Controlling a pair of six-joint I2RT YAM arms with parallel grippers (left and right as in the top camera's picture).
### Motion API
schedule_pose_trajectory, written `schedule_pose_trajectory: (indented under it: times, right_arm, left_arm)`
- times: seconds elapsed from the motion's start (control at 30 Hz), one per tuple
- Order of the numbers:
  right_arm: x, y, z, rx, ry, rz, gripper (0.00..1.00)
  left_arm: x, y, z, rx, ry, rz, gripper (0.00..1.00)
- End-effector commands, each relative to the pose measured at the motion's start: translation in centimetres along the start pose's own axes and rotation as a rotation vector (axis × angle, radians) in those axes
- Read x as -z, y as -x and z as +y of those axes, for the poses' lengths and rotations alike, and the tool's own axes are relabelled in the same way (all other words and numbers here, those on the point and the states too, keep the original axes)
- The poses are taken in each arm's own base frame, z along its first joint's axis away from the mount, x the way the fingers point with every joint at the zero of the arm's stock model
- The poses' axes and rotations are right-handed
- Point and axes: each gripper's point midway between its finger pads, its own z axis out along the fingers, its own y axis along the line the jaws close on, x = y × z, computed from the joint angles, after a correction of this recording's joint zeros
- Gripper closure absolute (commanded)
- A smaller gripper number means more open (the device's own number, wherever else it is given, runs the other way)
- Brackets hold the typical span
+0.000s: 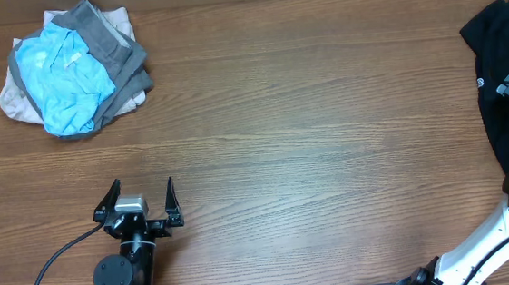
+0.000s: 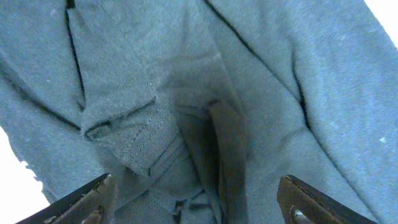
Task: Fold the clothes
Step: 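Reach the right gripper to the black t-shirt at the right edge, then grasp the black t-shirt with the right gripper and drag it to table center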
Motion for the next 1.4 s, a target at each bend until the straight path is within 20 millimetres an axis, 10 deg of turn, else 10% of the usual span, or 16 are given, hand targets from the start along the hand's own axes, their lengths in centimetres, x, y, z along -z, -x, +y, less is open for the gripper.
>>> schedule_pose_trajectory:
  times: [0.0,0.57,0.97,1.37]
  right_arm:
    - [-1.0,0.4,0.0,-0.001,0.005,0.003,0.14]
    - [-1.7,-0.3,-1.3,-0.062,0.105,0.050,0.37]
    - [-1.2,-0.1,-0.9,-0.087,0.158,0.055,0.96]
    - [9.4,5.2,4.1,-0.223,0.535,-0.092,0.96]
  left_arm:
    - [0.0,0.0,0.2,-0.022,0.008,-0.006,0.00]
    - [0.0,0.0,0.2,-0.022,0.008,-0.006,0.00]
    - [0.0,0.0,0.2,-0.022,0.008,-0.006,0.00]
    - [0.0,0.0,0.2,-0.022,0.008,-0.006,0.00]
